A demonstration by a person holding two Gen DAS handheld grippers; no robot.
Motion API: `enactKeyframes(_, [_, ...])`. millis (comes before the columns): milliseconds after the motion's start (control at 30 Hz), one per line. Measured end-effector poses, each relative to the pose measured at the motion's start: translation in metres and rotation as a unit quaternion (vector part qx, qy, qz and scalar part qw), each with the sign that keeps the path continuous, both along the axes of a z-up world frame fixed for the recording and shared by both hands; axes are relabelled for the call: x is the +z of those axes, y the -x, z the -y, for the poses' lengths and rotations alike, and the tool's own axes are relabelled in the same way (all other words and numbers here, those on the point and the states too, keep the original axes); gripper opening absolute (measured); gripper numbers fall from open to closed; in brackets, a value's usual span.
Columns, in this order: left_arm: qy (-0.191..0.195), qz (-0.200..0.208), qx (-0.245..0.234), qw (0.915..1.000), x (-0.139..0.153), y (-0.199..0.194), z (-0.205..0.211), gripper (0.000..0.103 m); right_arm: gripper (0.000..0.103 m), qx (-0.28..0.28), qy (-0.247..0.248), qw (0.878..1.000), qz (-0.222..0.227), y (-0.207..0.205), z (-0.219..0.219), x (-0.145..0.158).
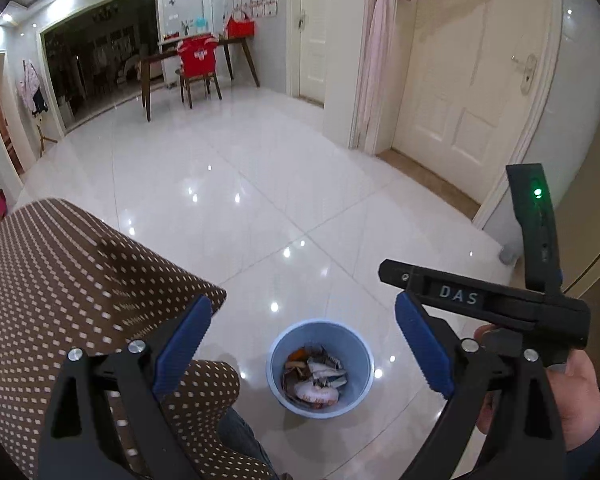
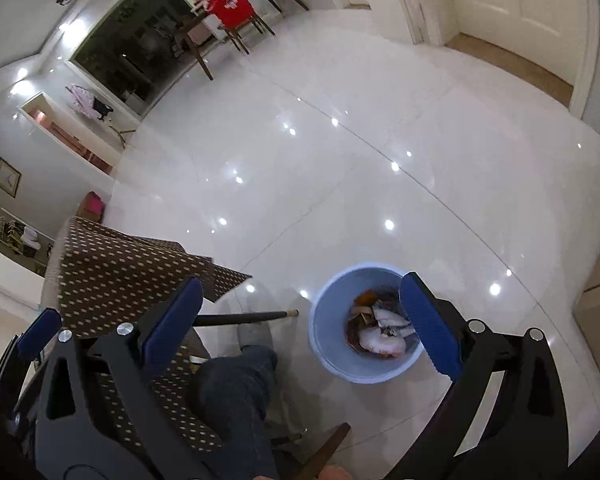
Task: Collect trash
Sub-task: 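Move both tools back over the remaining trash on the table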
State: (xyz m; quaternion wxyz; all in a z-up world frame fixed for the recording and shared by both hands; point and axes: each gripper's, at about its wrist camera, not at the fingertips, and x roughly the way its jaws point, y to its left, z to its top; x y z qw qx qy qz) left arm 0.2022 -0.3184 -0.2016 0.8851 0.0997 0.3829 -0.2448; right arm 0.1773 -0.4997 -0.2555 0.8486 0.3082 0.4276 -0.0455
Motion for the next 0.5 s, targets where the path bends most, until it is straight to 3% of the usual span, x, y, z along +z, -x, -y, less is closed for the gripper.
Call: enactKeyframes(500, [0.049,0.086,0.050,0.9938,0.069,0.022,-0.081,0.095,0.097,0.057,0.048,0.994,0.079,-0.011,-0.073,0.096])
